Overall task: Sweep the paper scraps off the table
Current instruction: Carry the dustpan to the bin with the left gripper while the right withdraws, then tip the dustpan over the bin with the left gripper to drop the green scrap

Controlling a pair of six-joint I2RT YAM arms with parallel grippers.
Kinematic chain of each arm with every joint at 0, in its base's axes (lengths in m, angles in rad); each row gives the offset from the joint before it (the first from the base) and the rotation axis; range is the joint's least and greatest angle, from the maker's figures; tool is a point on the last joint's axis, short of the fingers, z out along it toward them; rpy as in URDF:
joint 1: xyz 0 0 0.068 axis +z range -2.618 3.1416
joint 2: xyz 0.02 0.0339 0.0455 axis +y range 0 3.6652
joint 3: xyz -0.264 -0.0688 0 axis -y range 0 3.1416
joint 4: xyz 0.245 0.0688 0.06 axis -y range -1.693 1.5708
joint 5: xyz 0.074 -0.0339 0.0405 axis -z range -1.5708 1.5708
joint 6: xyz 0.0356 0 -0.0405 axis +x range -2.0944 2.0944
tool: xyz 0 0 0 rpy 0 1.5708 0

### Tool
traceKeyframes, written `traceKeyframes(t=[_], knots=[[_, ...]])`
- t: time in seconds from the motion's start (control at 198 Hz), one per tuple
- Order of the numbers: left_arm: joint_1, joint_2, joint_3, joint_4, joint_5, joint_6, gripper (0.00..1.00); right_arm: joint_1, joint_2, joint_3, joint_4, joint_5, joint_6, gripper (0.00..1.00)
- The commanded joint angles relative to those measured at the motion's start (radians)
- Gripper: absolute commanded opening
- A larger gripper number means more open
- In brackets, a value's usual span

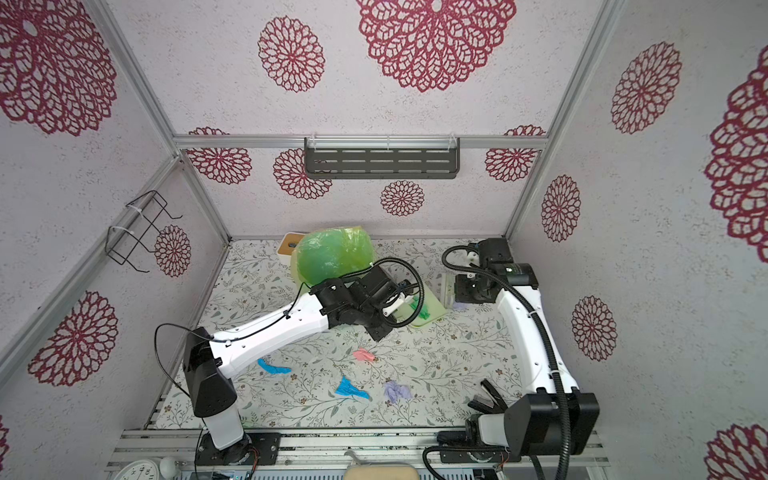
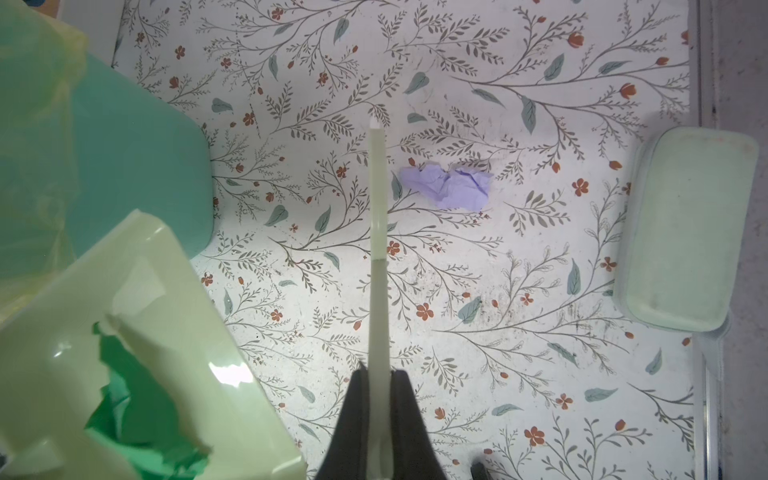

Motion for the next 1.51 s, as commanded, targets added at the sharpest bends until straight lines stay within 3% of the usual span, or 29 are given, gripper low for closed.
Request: traceKeyframes(t=[0.0, 0.333, 0.605, 1.199, 1.507], knots=[[-0.009, -0.051, 0.053, -0.058, -0.021, -0.017, 0.13, -0.011, -0.043, -0.002, 0.023, -0.034, 0.017, 0.00], [-0.010, -0.084, 0.217, -0.199, -0.072, -0.024, 0.14, -0.019, -0.054, -0.012, 0.035, -0.061, 0.020, 0.00], [0.021, -0.146, 0.247, -0.260, -0.149, -0.044, 0.14, -0.021, -0.053, -0.012, 0.045, -0.074, 0.022, 0.00], [0.309, -0.364, 0.092, -0.327, -0.294, -0.031, 0.14, -0.022, -0.032, 0.015, 0.043, -0.091, 0.011, 0.00], [0.395, -0.356, 0.093, -0.396, -0.411, 0.031, 0.14, -0.022, -0.019, 0.031, 0.032, -0.093, -0.004, 0.00]])
